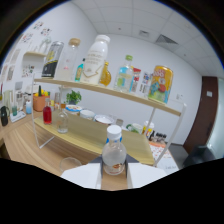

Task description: Make me a cup of Mojito.

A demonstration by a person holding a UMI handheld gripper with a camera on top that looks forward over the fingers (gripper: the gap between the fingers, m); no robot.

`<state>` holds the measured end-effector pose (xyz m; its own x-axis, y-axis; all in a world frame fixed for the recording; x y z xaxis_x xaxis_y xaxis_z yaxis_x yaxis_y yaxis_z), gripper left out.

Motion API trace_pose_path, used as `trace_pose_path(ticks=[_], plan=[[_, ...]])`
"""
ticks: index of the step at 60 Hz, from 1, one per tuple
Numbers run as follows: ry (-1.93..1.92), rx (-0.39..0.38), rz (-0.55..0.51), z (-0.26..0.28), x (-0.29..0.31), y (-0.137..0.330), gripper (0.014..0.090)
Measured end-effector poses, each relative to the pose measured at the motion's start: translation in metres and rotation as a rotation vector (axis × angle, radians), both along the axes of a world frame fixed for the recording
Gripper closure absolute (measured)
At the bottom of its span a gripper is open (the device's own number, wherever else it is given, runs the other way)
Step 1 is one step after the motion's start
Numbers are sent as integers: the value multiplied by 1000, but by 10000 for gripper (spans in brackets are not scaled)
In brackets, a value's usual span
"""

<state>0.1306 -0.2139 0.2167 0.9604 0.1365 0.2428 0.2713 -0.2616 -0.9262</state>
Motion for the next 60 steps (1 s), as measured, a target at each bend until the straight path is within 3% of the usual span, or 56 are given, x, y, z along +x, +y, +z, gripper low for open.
trace_pose_path(ticks=[11, 26, 47, 60], plan=[[240, -156, -82, -82, 21, 6, 712], [267, -307, -127, -169, 38, 9, 713], [243, -358, -132, -205, 37, 7, 702], [243, -369, -201, -206, 43, 0, 680]])
